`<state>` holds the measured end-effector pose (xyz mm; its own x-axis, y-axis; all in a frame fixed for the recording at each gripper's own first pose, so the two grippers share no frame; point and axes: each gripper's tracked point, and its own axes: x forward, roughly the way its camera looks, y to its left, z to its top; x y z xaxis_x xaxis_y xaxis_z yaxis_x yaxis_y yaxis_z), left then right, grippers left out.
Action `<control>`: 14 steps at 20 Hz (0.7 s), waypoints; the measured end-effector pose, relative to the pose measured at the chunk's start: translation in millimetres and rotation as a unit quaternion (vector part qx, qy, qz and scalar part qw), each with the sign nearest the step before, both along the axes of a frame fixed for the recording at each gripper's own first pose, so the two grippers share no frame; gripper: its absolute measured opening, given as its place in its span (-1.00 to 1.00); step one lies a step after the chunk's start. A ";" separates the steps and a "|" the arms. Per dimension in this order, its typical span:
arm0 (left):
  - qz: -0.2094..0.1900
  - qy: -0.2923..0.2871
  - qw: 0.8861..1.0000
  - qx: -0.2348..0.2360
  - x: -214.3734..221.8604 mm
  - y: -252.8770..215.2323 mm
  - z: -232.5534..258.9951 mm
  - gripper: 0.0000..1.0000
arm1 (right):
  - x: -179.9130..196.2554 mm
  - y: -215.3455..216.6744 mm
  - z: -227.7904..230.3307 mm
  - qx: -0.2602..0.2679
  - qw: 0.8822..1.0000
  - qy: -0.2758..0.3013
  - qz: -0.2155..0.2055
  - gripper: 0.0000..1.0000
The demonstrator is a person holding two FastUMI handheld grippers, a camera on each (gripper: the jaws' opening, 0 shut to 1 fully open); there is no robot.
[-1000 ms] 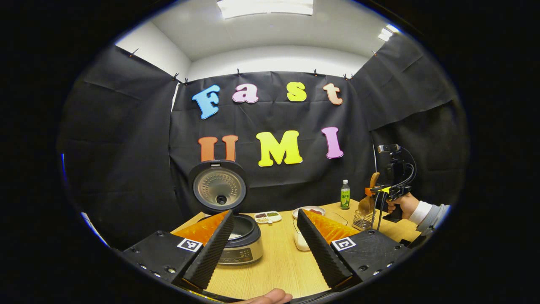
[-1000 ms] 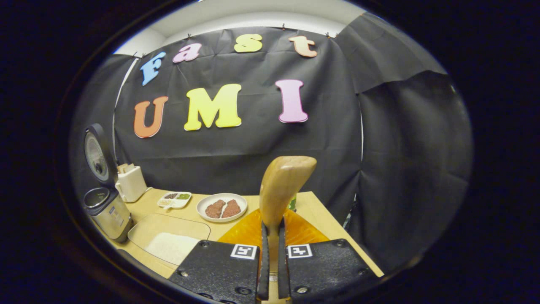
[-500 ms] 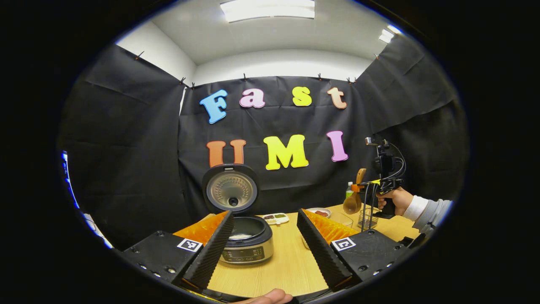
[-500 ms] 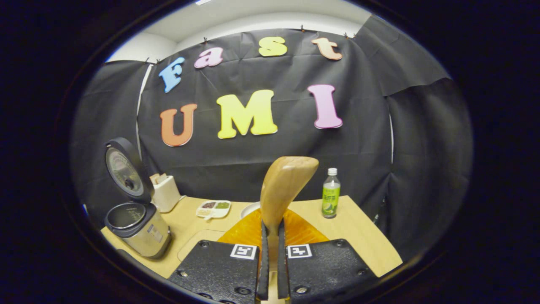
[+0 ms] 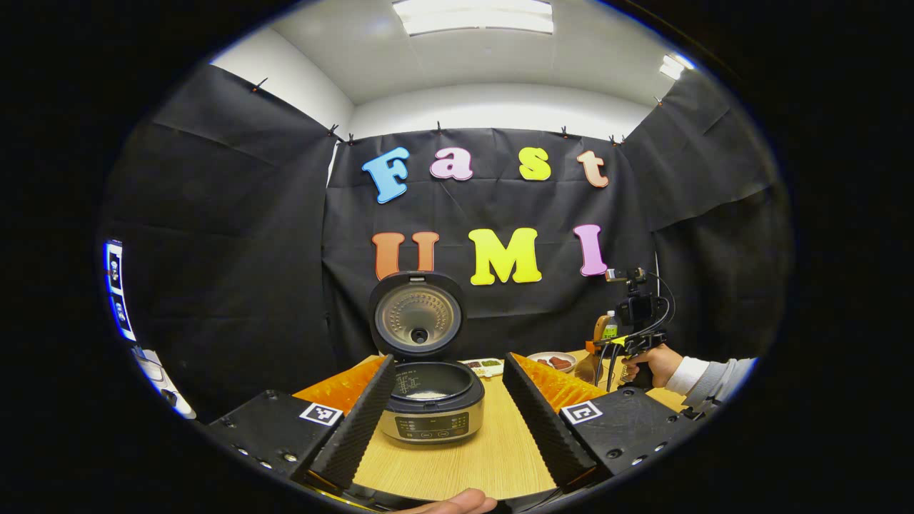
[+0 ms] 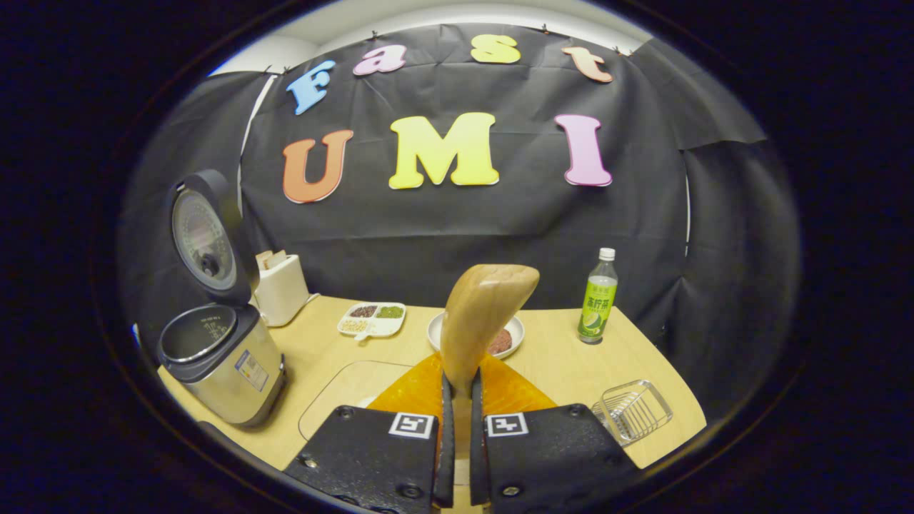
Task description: Close the left gripper, press the button to open the rice cooker; take a wooden spoon from the chopstick holder with the right hand, scoop a spoonful of rice and pour it into the rice cooker, then put the wooden spoon back into the chopstick holder.
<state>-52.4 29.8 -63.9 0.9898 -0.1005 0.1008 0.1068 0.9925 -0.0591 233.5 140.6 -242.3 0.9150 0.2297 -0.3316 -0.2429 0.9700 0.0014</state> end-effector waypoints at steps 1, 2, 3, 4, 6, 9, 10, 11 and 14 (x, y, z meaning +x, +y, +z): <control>0.000 0.001 1.000 0.000 -0.3 1.2 -1.4 0.92 | 1.7 3.2 -3.3 -0.004 1.000 -0.004 0.006 -0.72; 0.000 0.002 1.000 0.000 -0.7 2.9 -3.0 0.92 | 3.1 2.9 -6.0 -0.012 1.000 -0.009 0.003 -0.72; -0.001 0.005 1.000 0.000 -0.6 2.8 -5.8 0.92 | 5.2 -0.9 -11.9 -0.029 1.000 -0.008 -0.007 -0.70; -0.002 0.007 1.000 -0.001 -0.3 3.3 -7.0 0.92 | 8.0 -5.4 -18.1 -0.048 0.999 -0.005 -0.015 -0.70; 0.000 0.008 1.000 -0.001 -1.9 8.9 -8.0 0.92 | 11.9 -7.8 -26.6 -0.072 0.997 -0.005 -0.024 -0.70; 0.001 0.006 1.000 -0.014 -2.3 13.9 -8.0 0.92 | 13.9 -17.4 -37.3 -0.119 0.992 -0.002 -0.044 -0.70; -0.001 0.007 1.000 -0.018 -1.1 13.8 -9.0 0.92 | 10.6 -12.1 -41.7 -0.127 0.991 0.003 -0.033 -0.70; -0.003 0.008 1.000 -0.020 -2.1 14.7 -10.6 0.92 | 7.6 -9.8 -44.4 -0.143 0.989 0.000 -0.031 -0.70; -0.002 0.015 1.000 -0.017 -1.5 15.0 -15.9 0.92 | -4.2 9.9 -59.8 -0.145 0.989 0.019 -0.010 -0.70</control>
<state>-53.9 44.8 -79.8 0.9921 -0.1008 0.0745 0.1078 0.9895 -0.0965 229.3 150.5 -302.0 0.9043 0.1022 -0.4145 -0.2289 0.9357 -0.2686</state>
